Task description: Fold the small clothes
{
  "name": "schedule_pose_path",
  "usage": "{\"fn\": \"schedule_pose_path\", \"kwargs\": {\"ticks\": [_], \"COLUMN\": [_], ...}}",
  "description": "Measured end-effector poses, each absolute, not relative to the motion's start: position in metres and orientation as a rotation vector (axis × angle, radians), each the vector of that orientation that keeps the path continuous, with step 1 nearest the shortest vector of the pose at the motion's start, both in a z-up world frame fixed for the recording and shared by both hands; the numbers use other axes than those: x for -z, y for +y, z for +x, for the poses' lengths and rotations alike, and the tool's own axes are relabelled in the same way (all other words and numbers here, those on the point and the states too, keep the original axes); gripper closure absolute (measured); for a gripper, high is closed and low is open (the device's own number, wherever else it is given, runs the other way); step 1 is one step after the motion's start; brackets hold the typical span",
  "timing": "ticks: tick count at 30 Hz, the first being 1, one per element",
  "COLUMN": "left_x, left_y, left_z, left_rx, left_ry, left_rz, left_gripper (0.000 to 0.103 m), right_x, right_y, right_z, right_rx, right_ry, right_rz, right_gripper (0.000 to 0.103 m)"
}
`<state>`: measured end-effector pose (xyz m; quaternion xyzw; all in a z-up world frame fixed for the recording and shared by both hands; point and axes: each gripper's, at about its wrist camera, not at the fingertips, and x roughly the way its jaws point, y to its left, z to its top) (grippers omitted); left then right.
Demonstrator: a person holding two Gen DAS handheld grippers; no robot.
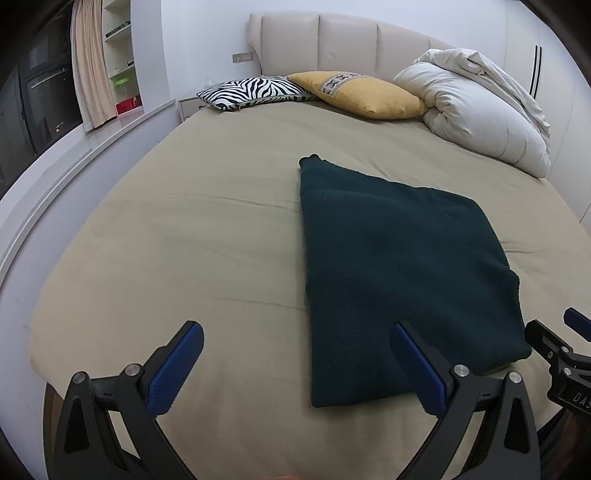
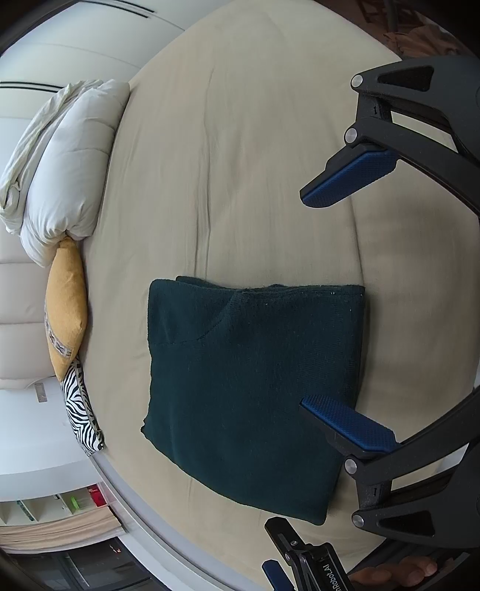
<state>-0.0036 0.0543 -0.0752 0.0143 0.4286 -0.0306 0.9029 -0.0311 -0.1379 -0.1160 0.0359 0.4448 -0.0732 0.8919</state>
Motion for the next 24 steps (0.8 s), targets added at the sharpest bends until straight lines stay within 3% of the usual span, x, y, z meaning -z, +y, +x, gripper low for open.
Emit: {"fn": "schedule_pose_path", "kwargs": {"ticks": [24], "left_x": [0.0753], "left_y": [0.0555], "left_z": [-0.0043], "left_rx": [0.063], "left_ry": [0.887], "left_rz": [0.027], "left_gripper": [0.000], "right_x": [0.1172], "right_y": [-0.1372], "right_z": [-0.0328], "right_rx": [0.145], "right_ry": [0.922], "right_rz": [0.084], "right_gripper": [0.000]}}
